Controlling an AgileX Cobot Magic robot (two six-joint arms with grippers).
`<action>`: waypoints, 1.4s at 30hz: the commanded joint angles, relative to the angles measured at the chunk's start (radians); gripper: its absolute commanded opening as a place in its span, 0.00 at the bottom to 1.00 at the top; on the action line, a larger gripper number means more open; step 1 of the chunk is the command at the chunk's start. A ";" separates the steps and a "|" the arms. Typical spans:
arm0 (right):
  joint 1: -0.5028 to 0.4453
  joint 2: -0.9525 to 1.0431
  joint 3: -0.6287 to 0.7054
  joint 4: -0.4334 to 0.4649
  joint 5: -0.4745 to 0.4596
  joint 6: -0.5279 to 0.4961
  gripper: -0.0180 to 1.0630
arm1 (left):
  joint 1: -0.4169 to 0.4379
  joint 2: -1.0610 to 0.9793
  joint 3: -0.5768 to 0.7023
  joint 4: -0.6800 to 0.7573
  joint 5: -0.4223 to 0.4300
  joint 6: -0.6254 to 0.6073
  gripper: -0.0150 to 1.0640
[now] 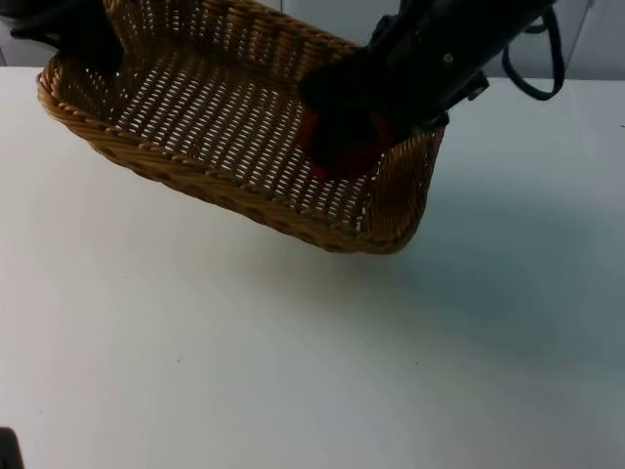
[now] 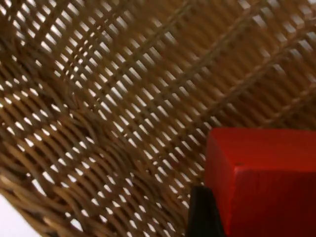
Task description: Pick up the basket with the left hand and place the cube into the basket with the right hand.
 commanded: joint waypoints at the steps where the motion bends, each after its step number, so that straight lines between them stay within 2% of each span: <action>1: 0.015 -0.005 -0.011 0.007 -0.039 -0.024 0.15 | -0.001 -0.017 -0.008 -0.033 -0.017 -0.008 0.01; 2: 0.015 -0.005 -0.011 0.002 -0.053 -0.024 0.23 | -0.001 -0.017 -0.008 -0.033 -0.017 -0.008 0.01; 3: 0.015 -0.005 -0.011 0.002 -0.053 -0.024 0.23 | -0.001 -0.017 -0.008 -0.033 -0.017 -0.008 0.01; 4: 0.015 -0.005 -0.011 -0.003 -0.058 -0.024 0.31 | -0.001 -0.017 -0.008 -0.033 -0.017 -0.008 0.01; 5: 0.011 -0.005 -0.011 -0.014 -0.063 -0.024 0.47 | -0.001 -0.017 -0.008 -0.033 -0.017 -0.008 0.01; 7: 0.008 -0.005 -0.011 -0.046 -0.063 -0.024 0.67 | -0.001 -0.017 -0.008 -0.033 -0.017 -0.008 0.01; 8: 0.008 -0.005 -0.011 -0.046 -0.063 -0.024 0.67 | -0.001 -0.017 -0.008 -0.033 -0.017 -0.008 0.01; 10: -0.001 -0.005 -0.011 -0.059 -0.065 -0.024 0.80 | -0.001 -0.017 -0.008 -0.033 -0.017 -0.008 0.01; 11: -0.001 -0.009 -0.011 -0.062 -0.068 -0.024 0.77 | -0.001 -0.017 -0.008 -0.033 -0.017 -0.008 0.01; 12: -0.004 -0.011 -0.017 -0.068 -0.062 -0.024 0.67 | -0.001 -0.017 -0.008 -0.033 -0.017 -0.008 0.01; 13: -0.006 -0.011 -0.034 -0.082 -0.046 -0.022 0.45 | -0.001 -0.017 -0.008 -0.033 -0.017 -0.008 0.01; 14: -0.006 -0.011 -0.034 -0.082 -0.046 -0.022 0.45 | -0.001 -0.017 -0.008 -0.033 -0.017 -0.008 0.01; 15: -0.006 -0.011 -0.057 -0.105 -0.030 -0.009 0.16 | -0.001 -0.017 -0.008 -0.033 -0.017 -0.008 0.01; 16: -0.006 -0.018 -0.080 -0.142 -0.016 0.038 0.04 | -0.001 -0.017 -0.008 -0.033 -0.017 -0.008 0.01; 17: -0.006 -0.033 -0.100 -0.194 -0.013 0.072 0.04 | -0.001 -0.017 -0.008 -0.033 -0.019 -0.008 0.01; 18: -0.006 -0.033 -0.100 -0.194 -0.013 0.072 0.04 | -0.001 -0.017 -0.008 -0.033 -0.019 -0.008 0.01; 22: -0.033 -0.164 -0.137 -0.630 -0.012 0.430 0.01 | -0.001 -0.017 -0.008 -0.033 -0.019 -0.008 0.01; 23: -0.033 -0.164 -0.137 -0.630 -0.012 0.430 0.01 | -0.001 -0.017 -0.008 -0.033 -0.019 -0.008 0.01; 25: -0.067 -0.224 -0.136 -0.799 0.080 0.582 0.01 | -0.001 -0.017 -0.008 -0.033 -0.020 -0.008 0.01; 26: -0.090 -0.240 -0.136 -0.836 0.136 0.603 0.01 | -0.001 -0.017 -0.008 -0.033 -0.020 -0.008 0.01; 27: -0.119 -0.257 -0.132 -0.851 0.185 0.603 0.01 | -0.001 -0.017 -0.008 -0.033 -0.020 -0.008 0.01; 28: -0.119 -0.257 -0.132 -0.851 0.185 0.603 0.01 | -0.001 -0.017 -0.008 -0.033 -0.020 -0.008 0.01; 30: -0.194 -0.309 -0.067 -0.870 0.227 0.603 0.01 | -0.001 -0.017 -0.008 -0.033 -0.020 -0.008 0.01; 32: -0.270 -0.353 -0.009 -0.861 0.217 0.607 0.01 | -0.001 -0.017 -0.008 -0.033 -0.020 -0.008 0.01; 34: -0.305 -0.376 0.013 -0.851 0.206 0.607 0.01 | -0.001 -0.017 -0.008 -0.033 -0.020 -0.008 0.01; 37: -0.385 -0.426 0.042 -0.793 0.173 0.592 0.01 | -0.001 -0.017 -0.008 -0.033 -0.020 -0.008 0.01; 42: -0.411 -0.463 0.042 -0.744 0.149 0.536 0.01 | -0.001 -0.017 -0.008 -0.033 -0.020 -0.008 0.01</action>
